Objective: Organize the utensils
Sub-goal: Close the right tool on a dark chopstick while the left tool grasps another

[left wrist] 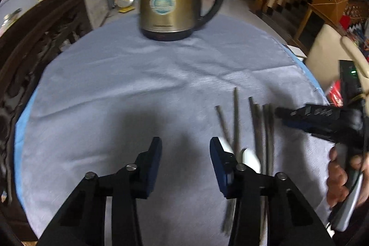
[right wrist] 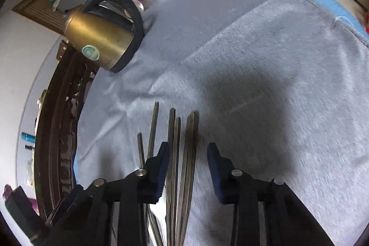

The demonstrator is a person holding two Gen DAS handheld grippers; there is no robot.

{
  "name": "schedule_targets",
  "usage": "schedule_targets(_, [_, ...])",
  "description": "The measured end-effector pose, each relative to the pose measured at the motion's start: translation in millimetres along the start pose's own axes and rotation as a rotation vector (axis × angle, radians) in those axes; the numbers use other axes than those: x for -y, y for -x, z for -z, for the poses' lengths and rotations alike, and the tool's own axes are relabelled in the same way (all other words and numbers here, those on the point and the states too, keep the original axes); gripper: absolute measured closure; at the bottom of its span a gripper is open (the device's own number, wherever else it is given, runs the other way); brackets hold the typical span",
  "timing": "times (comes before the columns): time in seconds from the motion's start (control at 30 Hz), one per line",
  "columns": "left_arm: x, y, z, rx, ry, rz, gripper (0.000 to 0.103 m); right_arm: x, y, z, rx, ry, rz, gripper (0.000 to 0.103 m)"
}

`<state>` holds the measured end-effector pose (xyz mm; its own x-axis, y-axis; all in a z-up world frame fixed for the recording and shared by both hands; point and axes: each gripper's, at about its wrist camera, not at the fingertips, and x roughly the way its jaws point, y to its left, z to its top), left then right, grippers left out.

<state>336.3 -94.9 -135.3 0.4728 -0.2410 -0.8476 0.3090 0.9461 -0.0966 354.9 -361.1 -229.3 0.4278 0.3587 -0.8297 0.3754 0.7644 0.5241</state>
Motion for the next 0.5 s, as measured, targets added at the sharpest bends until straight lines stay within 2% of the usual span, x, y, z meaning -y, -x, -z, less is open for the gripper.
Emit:
schedule_targets(0.1, [11.6,-11.4,-11.1,-0.014,-0.032,0.002,0.063,-3.3,-15.0,-2.9,-0.022,0.000,0.046,0.073])
schedule_targets(0.17, [17.3,-21.3,-18.2,-0.031,-0.043,0.012,0.064,-7.8,-21.4,-4.4,-0.016,0.026,0.085,0.084])
schedule_targets(0.27, [23.1,-36.7,-26.3,-0.053,-0.064,0.008,0.064,-14.3,-25.7,-6.8,-0.015,0.074,0.129,0.093])
schedule_targets(0.37, [29.1,-52.7,-33.0,-0.089,-0.080,0.020,0.064,-16.0,-26.4,-7.4,-0.020,0.137,0.141,0.094])
schedule_targets(0.5, [44.3,-72.8,-41.1,-0.123,-0.125,0.007,0.064,4.4,-14.6,-10.0,-0.015,0.107,0.132,0.095])
